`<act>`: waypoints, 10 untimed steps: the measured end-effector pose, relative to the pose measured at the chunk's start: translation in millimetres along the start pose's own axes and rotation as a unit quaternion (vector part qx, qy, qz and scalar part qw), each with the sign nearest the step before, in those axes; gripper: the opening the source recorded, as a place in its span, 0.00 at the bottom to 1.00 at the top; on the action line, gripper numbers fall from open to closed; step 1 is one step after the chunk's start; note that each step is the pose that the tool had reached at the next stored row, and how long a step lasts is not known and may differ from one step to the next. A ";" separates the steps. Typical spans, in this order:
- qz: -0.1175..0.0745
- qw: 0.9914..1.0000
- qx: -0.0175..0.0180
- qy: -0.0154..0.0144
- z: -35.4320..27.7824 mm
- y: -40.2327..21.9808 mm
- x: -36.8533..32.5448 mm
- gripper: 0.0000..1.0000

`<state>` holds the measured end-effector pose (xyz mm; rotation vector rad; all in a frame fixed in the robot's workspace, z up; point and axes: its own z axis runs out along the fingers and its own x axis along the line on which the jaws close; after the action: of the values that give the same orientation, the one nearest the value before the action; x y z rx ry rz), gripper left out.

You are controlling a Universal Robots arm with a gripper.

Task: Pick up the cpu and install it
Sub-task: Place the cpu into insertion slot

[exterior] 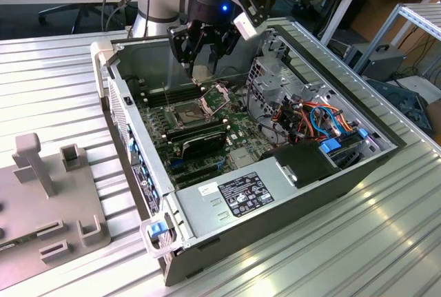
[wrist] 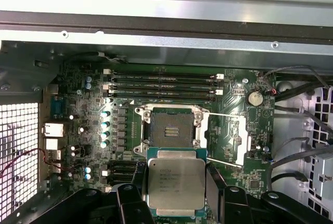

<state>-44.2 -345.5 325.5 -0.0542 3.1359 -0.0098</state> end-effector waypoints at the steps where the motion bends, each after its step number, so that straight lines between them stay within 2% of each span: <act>1: 0.000 1.000 0.000 0.000 0.0 0.0 0.0 0.55; 10: 0.001 1.000 0.000 0.000 0.1 0.0 0.0 0.55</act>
<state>-44.2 -345.5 325.4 -0.0504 3.1359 -0.0098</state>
